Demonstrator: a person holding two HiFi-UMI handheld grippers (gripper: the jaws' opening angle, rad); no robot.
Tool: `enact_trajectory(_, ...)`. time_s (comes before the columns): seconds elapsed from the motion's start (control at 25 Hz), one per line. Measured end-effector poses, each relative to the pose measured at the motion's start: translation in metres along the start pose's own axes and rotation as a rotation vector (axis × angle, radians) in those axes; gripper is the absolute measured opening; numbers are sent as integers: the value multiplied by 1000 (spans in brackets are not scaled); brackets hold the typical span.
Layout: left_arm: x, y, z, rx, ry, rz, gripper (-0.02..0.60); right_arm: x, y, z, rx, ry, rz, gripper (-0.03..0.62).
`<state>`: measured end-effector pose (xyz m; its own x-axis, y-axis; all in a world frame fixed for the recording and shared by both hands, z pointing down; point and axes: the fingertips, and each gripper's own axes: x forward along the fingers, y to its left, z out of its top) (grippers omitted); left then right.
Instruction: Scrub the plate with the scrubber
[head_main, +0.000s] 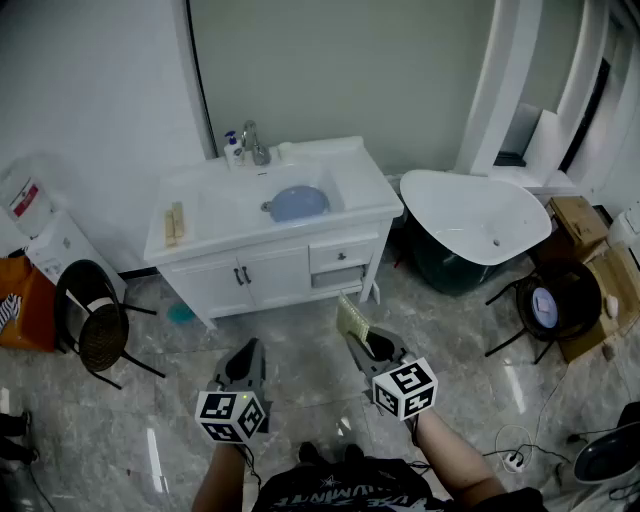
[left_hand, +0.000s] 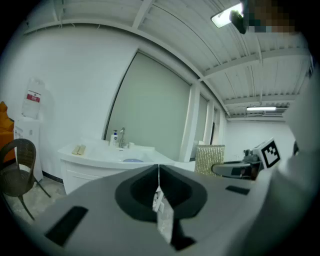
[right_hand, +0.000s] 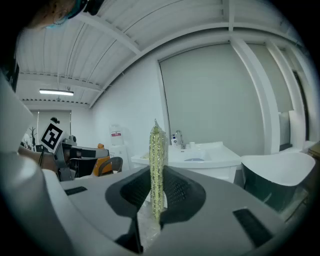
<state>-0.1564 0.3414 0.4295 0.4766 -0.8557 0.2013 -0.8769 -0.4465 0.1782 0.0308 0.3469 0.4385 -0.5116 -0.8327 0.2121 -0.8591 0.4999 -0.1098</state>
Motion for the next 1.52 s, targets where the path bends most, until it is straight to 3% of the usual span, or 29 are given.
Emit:
enact_trajectory(1.0,-24,15,-52,-98,89,16,21,3,26,-30,3,60,36,71)
enact_trajectory(1.52,-29,45,-60,-120,101,-28,21,27,39,-36,39,50,-16,71)
